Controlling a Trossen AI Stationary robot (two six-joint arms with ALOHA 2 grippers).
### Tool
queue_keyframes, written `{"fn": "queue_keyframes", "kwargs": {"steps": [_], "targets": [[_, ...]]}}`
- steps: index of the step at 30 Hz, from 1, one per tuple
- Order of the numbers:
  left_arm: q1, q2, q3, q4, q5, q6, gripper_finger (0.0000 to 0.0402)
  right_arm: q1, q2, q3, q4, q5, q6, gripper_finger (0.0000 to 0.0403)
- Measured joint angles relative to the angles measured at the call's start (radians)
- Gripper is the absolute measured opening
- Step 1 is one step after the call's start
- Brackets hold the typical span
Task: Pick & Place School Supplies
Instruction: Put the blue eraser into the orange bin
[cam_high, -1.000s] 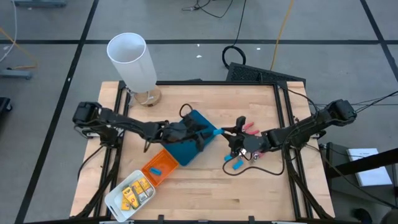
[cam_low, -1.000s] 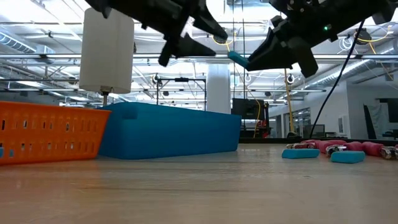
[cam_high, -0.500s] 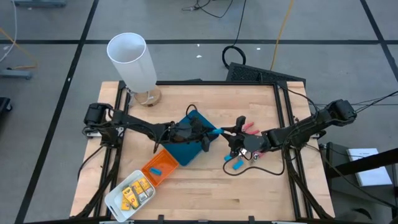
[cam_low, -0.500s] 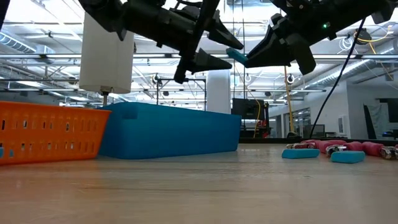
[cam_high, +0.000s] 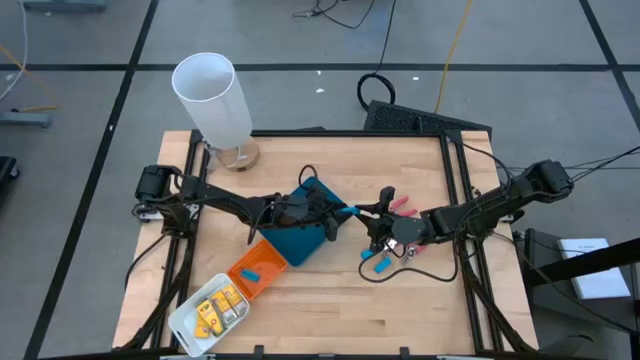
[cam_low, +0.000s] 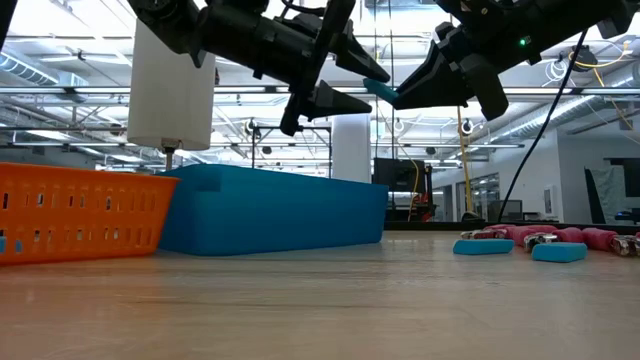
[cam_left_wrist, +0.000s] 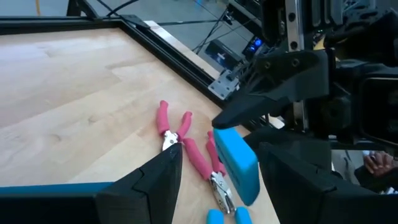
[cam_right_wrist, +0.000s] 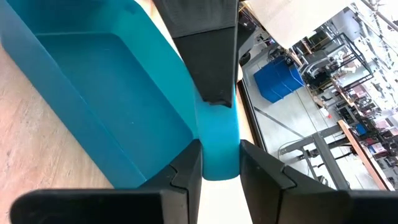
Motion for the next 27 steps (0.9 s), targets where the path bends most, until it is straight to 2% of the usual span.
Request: {"fn": "queue_keyframes", "kwargs": {"steps": [10, 20, 27], "targets": [[0.002, 0.000, 0.000, 0.000, 0.023, -0.001, 0.0207, 0.000, 0.000, 0.000, 0.000, 0.000, 0.000, 0.0084], [0.002, 0.000, 0.000, 0.017, 0.023, 0.000, 0.0103, 0.000, 0.000, 0.000, 0.000, 0.000, 0.000, 0.0084], [0.008, 0.000, 0.000, 0.019, 0.023, 0.003, 0.0060, 0.000, 0.000, 0.000, -0.001, 0.003, 0.000, 0.0084]]}}
